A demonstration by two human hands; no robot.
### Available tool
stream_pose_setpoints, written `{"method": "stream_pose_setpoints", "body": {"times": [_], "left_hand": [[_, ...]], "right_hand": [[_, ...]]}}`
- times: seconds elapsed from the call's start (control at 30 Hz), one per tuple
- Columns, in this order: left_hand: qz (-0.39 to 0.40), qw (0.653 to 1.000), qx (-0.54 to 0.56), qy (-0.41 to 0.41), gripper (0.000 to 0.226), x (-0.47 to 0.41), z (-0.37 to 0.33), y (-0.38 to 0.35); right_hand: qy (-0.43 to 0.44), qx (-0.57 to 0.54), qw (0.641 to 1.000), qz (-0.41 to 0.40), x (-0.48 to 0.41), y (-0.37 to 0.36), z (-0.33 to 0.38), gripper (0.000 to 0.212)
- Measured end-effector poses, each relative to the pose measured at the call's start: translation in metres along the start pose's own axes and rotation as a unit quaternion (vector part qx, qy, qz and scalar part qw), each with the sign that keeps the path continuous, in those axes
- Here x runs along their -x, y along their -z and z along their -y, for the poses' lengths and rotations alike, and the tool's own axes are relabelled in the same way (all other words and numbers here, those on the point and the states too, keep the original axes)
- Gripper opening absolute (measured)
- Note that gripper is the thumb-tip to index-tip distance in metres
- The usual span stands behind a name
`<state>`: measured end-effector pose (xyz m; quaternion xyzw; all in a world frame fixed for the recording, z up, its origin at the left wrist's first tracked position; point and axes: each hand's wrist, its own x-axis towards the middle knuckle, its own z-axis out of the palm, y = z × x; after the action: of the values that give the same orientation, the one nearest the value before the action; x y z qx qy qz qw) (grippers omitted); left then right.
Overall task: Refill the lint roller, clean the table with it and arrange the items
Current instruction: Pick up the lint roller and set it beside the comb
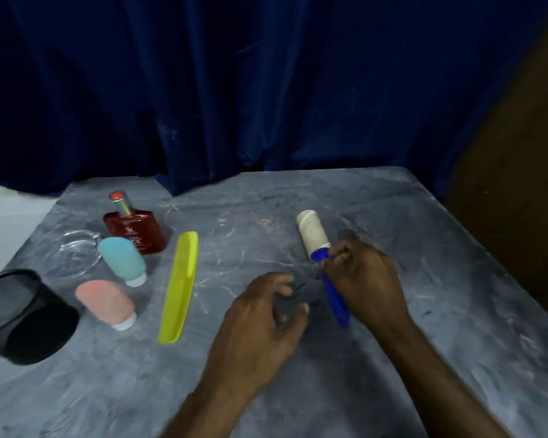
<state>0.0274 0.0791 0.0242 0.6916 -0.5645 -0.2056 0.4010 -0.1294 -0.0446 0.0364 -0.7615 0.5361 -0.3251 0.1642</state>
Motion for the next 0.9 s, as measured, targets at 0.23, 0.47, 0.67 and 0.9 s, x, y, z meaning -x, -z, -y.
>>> {"method": "stream_pose_setpoints", "body": {"times": [0.23, 0.47, 0.67, 0.9], "left_hand": [[0.104, 0.993, 0.035, 0.043, 0.026, -0.045, -0.015, -0.04], [0.026, 0.998, 0.059, 0.025, 0.028, -0.02, -0.004, -0.022], [-0.077, 0.993, 0.069, 0.065, 0.049, 0.024, 0.027, 0.035], [-0.064, 0.992, 0.049, 0.096, 0.055, 0.043, 0.055, 0.074]], "right_hand": [[-0.078, -0.019, 0.994, 0.07, -0.007, -0.015, -0.025, 0.019], [-0.189, -0.277, 0.926, 0.172, -0.005, -0.02, -0.004, 0.017], [-0.191, -0.376, 0.871, 0.252, 0.02, -0.064, 0.062, 0.018], [-0.174, -0.348, 0.877, 0.282, 0.032, -0.104, 0.093, 0.014]]}}
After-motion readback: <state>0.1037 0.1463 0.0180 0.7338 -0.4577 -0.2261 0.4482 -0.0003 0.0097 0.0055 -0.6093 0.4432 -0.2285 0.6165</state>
